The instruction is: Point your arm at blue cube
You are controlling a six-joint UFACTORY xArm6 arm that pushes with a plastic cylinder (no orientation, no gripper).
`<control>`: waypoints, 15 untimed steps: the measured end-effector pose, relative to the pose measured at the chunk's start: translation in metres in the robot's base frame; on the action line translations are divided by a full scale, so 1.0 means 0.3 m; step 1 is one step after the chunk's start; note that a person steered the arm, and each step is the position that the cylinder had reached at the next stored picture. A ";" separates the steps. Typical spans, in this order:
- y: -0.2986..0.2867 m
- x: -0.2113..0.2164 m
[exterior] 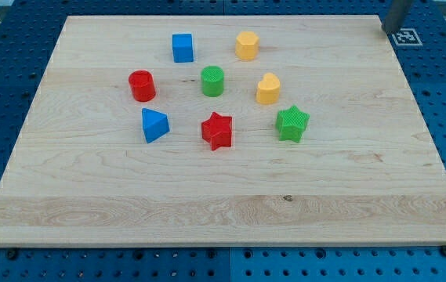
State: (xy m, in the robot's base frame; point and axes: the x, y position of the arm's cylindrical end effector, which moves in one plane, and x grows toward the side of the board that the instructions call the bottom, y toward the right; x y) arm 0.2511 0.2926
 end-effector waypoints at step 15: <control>-1.116 0.047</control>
State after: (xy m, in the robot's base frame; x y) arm 0.2652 -0.0422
